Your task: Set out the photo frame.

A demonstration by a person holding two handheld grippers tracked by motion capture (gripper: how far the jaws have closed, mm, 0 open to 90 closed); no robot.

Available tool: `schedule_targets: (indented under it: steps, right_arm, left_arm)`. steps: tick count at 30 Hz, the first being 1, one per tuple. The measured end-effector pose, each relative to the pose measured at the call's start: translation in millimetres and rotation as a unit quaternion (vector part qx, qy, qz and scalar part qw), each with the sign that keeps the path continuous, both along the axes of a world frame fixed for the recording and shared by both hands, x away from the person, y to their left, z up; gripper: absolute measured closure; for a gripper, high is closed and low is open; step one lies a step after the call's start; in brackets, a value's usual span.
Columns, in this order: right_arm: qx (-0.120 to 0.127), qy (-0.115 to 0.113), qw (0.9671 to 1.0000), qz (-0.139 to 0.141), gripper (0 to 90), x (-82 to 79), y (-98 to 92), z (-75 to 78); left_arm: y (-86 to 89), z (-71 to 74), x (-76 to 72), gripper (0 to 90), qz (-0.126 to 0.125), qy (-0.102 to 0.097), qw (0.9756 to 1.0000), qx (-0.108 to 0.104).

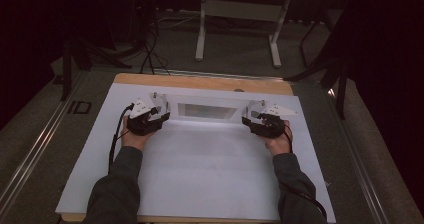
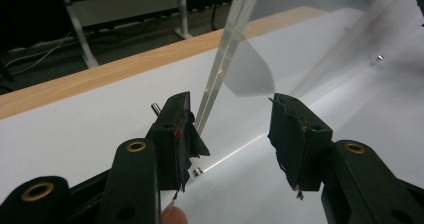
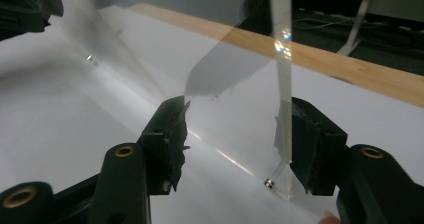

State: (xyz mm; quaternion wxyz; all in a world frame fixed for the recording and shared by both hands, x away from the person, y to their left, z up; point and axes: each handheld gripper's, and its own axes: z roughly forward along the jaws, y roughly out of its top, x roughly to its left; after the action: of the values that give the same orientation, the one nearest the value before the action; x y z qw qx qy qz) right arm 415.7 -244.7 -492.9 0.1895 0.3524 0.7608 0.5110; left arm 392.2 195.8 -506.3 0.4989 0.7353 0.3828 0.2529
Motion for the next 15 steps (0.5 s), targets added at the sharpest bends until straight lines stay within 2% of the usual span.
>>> schedule_targets:
  steps: [9,11,15]
  right_arm:
    - [0.004,-0.016,0.9996,-0.021,44.4,1.7,3.4,-1.7]
    - [-0.011,-0.026,0.9993,-0.026,45.1,1.7,5.8,-1.2]
    - [-0.045,-0.036,0.9976,-0.039,45.9,1.9,12.6,1.7]
  left_arm:
    - [-3.5,3.0,5.2,51.9,0.012,0.003,0.9999,0.004]
    - [-4.7,4.0,6.4,51.8,0.016,0.004,0.9999,0.005]
    - [-10.9,7.4,7.8,51.8,0.03,-0.006,0.9992,0.026]
